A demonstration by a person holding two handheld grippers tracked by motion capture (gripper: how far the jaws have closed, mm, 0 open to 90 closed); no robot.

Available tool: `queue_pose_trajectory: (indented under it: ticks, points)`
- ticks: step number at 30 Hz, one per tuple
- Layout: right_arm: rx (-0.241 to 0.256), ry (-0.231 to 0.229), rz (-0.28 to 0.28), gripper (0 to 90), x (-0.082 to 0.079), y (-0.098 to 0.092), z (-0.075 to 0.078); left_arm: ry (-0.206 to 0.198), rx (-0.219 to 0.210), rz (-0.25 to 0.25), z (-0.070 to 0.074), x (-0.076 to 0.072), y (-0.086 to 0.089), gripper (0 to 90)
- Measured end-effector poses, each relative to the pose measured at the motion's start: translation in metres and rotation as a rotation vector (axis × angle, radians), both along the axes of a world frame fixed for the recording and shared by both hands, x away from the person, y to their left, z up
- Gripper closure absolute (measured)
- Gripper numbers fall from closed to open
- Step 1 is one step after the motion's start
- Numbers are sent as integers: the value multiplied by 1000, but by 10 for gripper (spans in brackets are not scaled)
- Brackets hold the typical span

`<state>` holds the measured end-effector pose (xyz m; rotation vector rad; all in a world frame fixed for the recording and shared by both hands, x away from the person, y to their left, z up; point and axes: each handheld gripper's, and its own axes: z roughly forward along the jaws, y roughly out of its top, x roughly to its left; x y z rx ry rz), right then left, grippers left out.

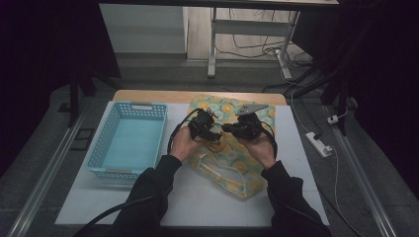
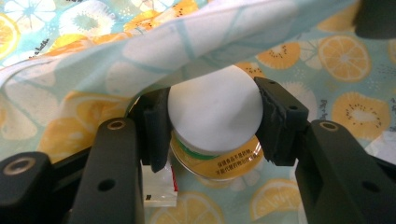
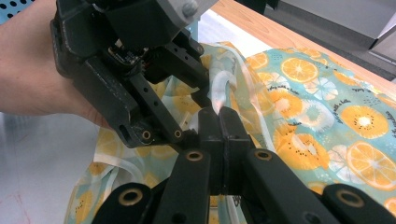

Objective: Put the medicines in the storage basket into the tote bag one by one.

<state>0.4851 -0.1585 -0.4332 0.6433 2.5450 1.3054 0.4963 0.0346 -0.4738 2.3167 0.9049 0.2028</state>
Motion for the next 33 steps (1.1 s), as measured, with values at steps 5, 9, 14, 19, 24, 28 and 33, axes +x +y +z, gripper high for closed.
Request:
queue_pose_trajectory:
  ticks: [5, 9, 14, 19, 24, 28, 33]
  points:
    - [1, 0, -1, 900, 0, -1, 0, -2, -38, -4, 3, -2, 2, 436]
    - [5, -1, 0, 900, 0, -1, 1, -1, -53, -8, 11, -8, 6, 375]
    - [4, 2, 4, 900, -1, -1, 1, 11, -56, -21, 18, -18, 11, 304]
    - [2, 4, 10, 900, -2, 1, 1, 25, -76, -31, 20, -29, 18, 249]
    - [-4, 6, 16, 900, -3, 2, 1, 30, -100, -45, 21, -40, 24, 186]
    - [-8, 8, 17, 900, -3, 3, 0, 36, -135, -65, 20, -48, 27, 98]
    - [-11, 6, 18, 900, -3, 3, 0, 33, -176, -106, 16, -59, 27, 38]
